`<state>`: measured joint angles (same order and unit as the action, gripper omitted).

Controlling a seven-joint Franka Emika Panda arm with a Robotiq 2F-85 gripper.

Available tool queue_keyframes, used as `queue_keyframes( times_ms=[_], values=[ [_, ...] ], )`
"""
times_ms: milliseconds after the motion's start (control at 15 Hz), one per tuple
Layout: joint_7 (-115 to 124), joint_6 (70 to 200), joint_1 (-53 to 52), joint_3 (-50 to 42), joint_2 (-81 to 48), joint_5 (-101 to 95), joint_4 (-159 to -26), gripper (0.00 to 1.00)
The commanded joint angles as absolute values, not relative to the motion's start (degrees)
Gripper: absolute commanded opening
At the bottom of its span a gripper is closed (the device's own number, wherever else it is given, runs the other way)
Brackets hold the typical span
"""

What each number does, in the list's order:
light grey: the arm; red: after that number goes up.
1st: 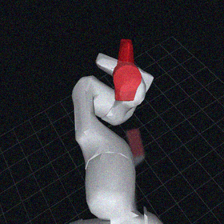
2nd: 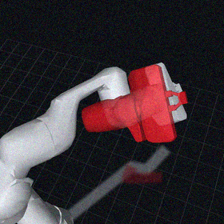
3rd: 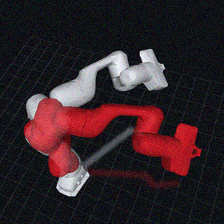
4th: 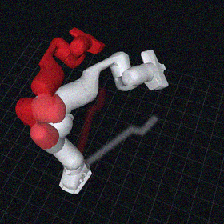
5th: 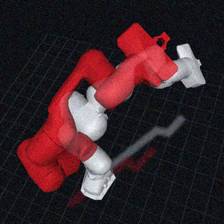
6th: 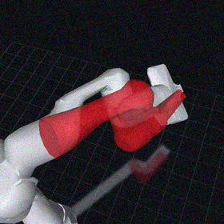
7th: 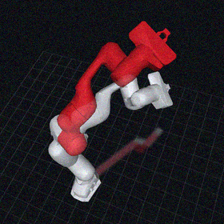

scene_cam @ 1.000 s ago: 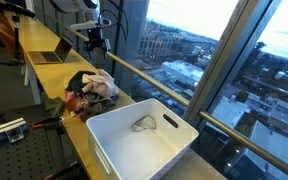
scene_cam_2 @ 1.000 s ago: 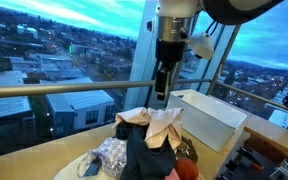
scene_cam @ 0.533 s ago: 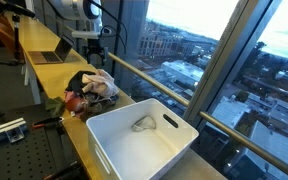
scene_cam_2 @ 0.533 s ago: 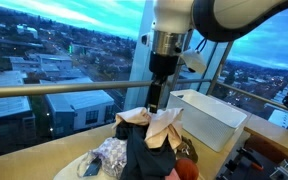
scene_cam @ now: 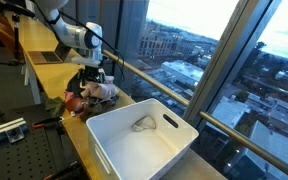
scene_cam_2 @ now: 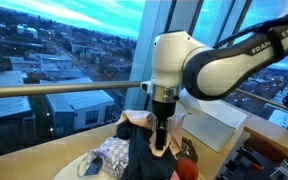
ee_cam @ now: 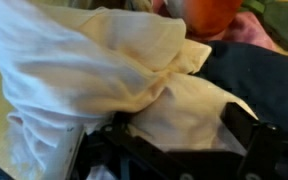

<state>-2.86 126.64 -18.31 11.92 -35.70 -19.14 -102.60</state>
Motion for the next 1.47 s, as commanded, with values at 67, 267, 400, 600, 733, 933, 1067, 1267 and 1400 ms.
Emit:
queue_keyframes(
  times_ms=[67, 267, 400, 600, 733, 933, 1067, 1267, 1400],
  values=[
    [-6.5, 131.3, -17.5, 11.3, -41.1, -18.3, -104.9, 0.8],
    [-6.6, 132.3, -17.0, 10.4, -42.1, -18.4, -106.2, 0.59],
    [-7.3, 132.4, -16.1, 10.2, -39.8, -18.3, -107.9, 0.44],
    [-9.8, 131.7, -13.7, 10.5, -34.4, -17.9, -111.9, 0.23],
    [-12.7, 131.2, -11.4, 10.9, -28.8, -17.5, -116.2, 0.07],
    [-17.8, 130.7, -7.9, 11.0, -20.6, -17.0, -121.3, 0.0],
    [-21.8, 130.6, -5.5, 10.6, -15.5, -16.5, -123.4, 0.01],
    [-28.2, 130.1, -2.0, 9.5, -8.4, -15.1, -124.5, 0.0],
    [-32.5, 129.6, -0.3, 8.1, -4.5, -13.6, -123.5, 0.0]
  ],
)
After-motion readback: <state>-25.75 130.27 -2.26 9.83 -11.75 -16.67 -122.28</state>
